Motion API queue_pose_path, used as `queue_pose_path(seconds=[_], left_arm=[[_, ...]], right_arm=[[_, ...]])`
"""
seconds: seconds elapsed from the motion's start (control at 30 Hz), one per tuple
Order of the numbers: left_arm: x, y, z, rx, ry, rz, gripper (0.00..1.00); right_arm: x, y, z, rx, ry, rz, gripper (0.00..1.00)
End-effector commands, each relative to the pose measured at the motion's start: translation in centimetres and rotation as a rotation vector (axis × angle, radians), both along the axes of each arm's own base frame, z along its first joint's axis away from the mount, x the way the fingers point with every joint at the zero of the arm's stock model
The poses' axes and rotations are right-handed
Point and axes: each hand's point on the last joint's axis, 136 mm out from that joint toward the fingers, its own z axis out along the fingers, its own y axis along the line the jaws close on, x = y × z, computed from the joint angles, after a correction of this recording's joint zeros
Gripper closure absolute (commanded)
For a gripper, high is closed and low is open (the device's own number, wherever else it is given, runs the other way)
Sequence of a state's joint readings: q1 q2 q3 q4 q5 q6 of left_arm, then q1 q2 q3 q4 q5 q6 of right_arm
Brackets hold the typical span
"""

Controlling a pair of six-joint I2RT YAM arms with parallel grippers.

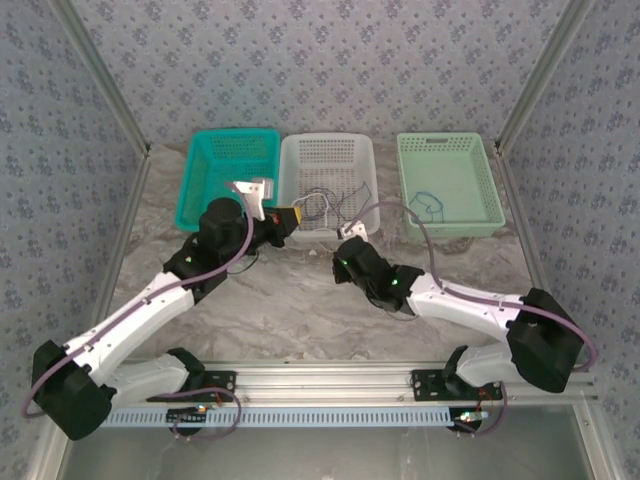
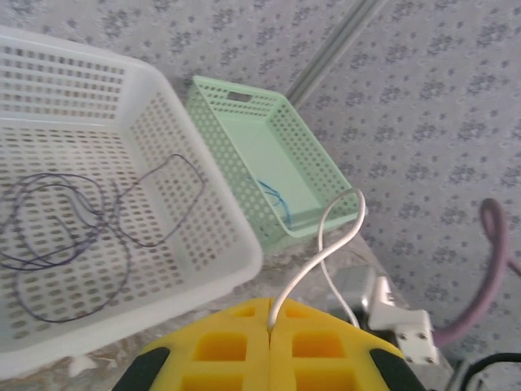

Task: Untangle the cables

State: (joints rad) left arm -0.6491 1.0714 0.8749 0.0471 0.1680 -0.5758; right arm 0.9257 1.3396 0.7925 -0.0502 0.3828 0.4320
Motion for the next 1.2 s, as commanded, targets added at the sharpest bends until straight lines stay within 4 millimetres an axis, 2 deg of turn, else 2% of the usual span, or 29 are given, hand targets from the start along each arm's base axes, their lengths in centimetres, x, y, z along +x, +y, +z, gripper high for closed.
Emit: queue_pose_path(seconds=[0.0, 0.03, 0.07, 0.1, 0.13, 0.23, 0.33, 0.4, 0.73, 1.0, 1.1, 1.17], left_arm=[[0.3, 1.8, 2.2, 0.032, -0.069, 0.032, 0.97], [0.6, 2.2, 2.3, 0.038, -0.075, 0.046, 0.97], [0.8, 2.6, 2.4, 0.043, -0.080, 0.059, 0.97], [1.3, 3.3, 2.6, 0.050, -0.086, 0.080, 0.97], [1.8, 4.0, 2.8, 0.060, -0.090, 0.101, 0.97], [3.3, 6.2, 3.3, 0.106, -0.097, 0.162, 0.97], [5.0, 8.6, 3.5, 0.151, -0.106, 0.227, 0.97], [6.2, 10.2, 3.5, 0.174, -0.100, 0.268, 0.97], [12.4, 16.6, 2.7, 0.213, -0.030, 0.392, 0.96], [15.3, 18.9, 0.4, 0.218, 0.036, 0.445, 0.96], [16.4, 19.3, -1.2, 0.230, 0.076, 0.454, 0.96], [17.1, 19.4, -2.4, 0.241, 0.107, 0.457, 0.96]], right_arm=[[-0.9, 0.6, -0.9, -0.154, 0.067, 0.105, 0.84], [-1.0, 1.4, -1.0, -0.163, 0.081, 0.139, 0.76], [-1.0, 2.1, -1.0, -0.167, 0.084, 0.161, 0.61], [-0.9, 2.6, -0.9, -0.170, 0.078, 0.170, 0.40], [-0.8, 2.9, -0.6, -0.161, 0.067, 0.170, 0.27], [-0.1, 3.2, 0.8, -0.066, 0.023, 0.146, 0.15], [0.1, 2.5, 1.7, 0.010, -0.001, 0.116, 0.12], [0.0, 1.5, 1.5, 0.011, 0.001, 0.087, 0.11], [-2.0, -5.6, -1.0, -0.041, 0.062, -0.076, 0.11], [-3.6, -11.8, -2.0, -0.030, 0.111, -0.220, 0.11], [-4.4, -13.9, -2.5, -0.017, 0.128, -0.278, 0.11], [-4.9, -14.6, -2.7, -0.004, 0.138, -0.287, 0.11]])
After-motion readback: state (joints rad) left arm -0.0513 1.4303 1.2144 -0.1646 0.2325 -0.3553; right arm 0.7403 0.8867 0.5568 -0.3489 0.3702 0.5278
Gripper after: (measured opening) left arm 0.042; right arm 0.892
